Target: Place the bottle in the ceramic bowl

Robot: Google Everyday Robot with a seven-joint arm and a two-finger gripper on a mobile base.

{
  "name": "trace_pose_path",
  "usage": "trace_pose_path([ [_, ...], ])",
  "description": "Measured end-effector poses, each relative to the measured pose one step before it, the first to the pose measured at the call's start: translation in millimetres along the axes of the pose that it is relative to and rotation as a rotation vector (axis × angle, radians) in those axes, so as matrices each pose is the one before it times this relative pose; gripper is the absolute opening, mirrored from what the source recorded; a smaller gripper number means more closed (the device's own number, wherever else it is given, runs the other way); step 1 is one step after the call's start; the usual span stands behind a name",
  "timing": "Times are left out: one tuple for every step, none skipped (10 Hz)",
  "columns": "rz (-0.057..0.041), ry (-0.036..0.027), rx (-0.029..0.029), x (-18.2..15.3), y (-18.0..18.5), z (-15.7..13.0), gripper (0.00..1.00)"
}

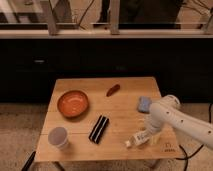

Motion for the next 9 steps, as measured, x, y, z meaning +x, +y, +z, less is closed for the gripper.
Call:
trace_pose_path([
  [-0.00310, 0.00069, 0.00073, 0.00, 0.73, 2.94, 0.80],
  [-0.00215, 0.00019, 0.00174, -0.13, 0.13, 0.84, 0.80],
  [-0.00315, -0.00096, 0.00304, -1.42, -0.45, 0.43, 0.80],
  [-0.00114, -0.00051, 0.00060, -0.62, -0.19, 0.39, 0.80],
  [-0.00987, -0.00189, 0.00757, -6.90, -3.64, 6.50, 0.80],
  [-0.00258, 0.00045, 0.00184, -0.54, -0.45, 1.13, 0.80],
  [-0.00268, 0.00039, 0.00238, -0.46, -0.36, 0.70, 0.80],
  [-0.00292, 0.00003, 0.00066, -0.86, 0.17, 0.41, 0.80],
  [-0.00368, 0.00004, 0.00073, -1.41, -0.69, -0.28, 0.80],
])
